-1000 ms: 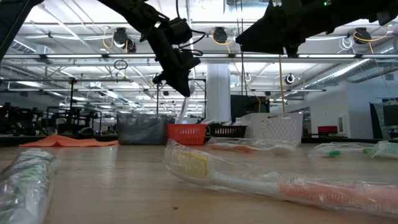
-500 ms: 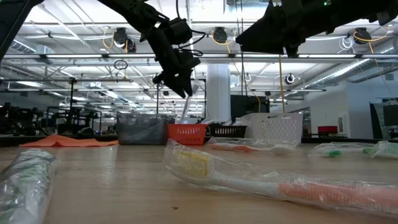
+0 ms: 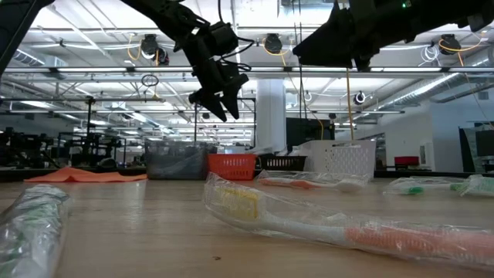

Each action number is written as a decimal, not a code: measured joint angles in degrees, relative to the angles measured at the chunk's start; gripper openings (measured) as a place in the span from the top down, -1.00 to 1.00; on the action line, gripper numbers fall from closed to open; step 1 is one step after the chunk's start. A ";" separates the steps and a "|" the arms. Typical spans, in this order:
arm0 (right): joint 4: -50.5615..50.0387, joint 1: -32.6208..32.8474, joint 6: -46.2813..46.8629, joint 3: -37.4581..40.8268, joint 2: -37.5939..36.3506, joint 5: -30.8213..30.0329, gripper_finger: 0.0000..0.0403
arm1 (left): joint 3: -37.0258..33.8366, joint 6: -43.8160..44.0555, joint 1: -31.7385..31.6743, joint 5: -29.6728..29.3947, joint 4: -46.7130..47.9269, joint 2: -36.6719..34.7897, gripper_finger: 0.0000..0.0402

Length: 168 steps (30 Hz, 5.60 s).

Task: Pick & Place Toothbrushes
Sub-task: Put the green toothbrush into the white bin

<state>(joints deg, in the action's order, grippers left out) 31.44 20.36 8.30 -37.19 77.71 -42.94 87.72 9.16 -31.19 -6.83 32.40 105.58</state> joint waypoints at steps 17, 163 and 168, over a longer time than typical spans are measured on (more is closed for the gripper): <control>-16.55 0.45 11.92 -0.02 0.97 8.44 0.07 | 0.02 -4.63 4.11 7.52 0.97 -0.02 -0.02; 25.36 5.49 -27.51 11.98 -18.82 2.25 0.04 | 0.03 -8.69 31.80 9.44 -38.50 0.23 0.99; 21.20 5.49 -23.40 11.97 -18.83 2.23 -0.08 | 0.09 -9.02 31.03 9.09 -36.53 -1.80 0.99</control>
<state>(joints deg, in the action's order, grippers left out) 52.63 25.85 -15.10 -25.22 58.89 -40.70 87.81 0.14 -0.17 2.26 -4.13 103.78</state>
